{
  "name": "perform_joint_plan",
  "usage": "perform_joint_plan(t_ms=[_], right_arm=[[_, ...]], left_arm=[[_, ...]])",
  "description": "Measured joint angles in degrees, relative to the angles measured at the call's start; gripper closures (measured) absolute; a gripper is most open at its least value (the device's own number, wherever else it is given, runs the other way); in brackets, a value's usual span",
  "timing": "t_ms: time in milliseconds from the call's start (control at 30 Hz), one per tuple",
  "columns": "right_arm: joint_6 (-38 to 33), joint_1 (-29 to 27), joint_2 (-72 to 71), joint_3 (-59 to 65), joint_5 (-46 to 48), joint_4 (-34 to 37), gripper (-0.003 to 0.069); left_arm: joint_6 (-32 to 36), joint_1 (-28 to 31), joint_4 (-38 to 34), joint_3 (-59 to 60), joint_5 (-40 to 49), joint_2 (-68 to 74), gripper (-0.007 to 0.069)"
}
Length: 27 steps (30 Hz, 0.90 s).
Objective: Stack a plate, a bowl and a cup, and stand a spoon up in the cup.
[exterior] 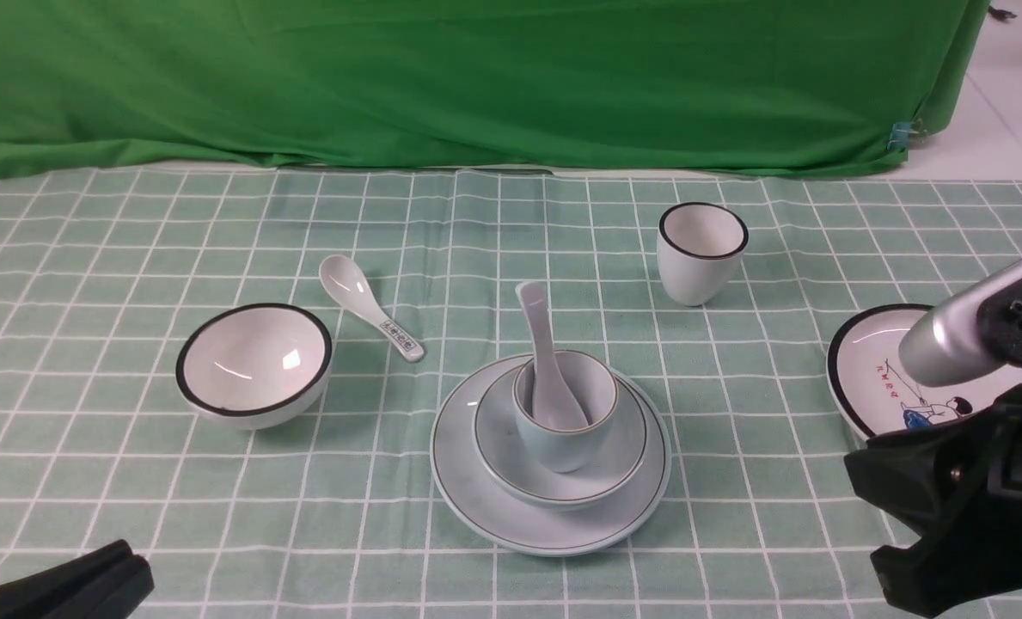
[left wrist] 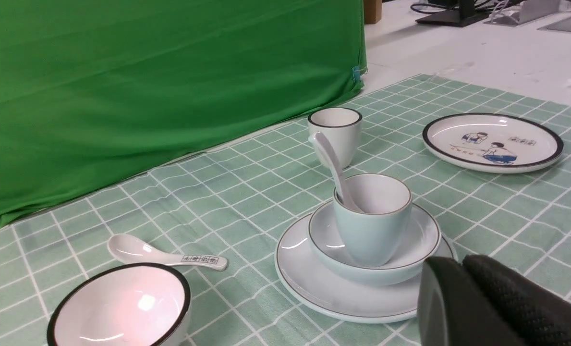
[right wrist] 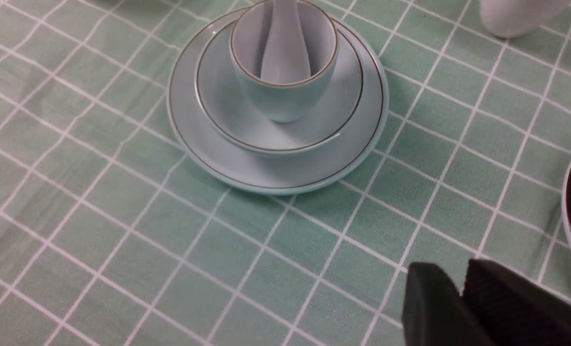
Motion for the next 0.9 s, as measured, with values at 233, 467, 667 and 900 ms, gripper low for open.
perform_joint_plan(t_ms=[233, 467, 667, 900], right_arm=[[-5.1, -8.8, -6.1, 3.7, -0.9, 3.1, 0.0622], [-30.7, -36.2, -35.5, 32.3, -21.0, 19.0, 0.0643], [-31.1, -43.5, -50.2, 44.6, -25.5, 20.0, 0.0643], [-31.4, -44.6, -52.4, 45.2, -21.6, 19.5, 0.0643]], left_arm=[[0.0, 0.0, 0.5, 0.0, 0.0, 0.0, 0.0607], [0.0, 0.0, 1.1, 0.0, 0.0, 0.0, 0.0607], [0.0, 0.0, 1.1, 0.0, 0.0, 0.0, 0.0607], [0.0, 0.0, 1.1, 0.2, 0.0, 0.0, 0.0607]])
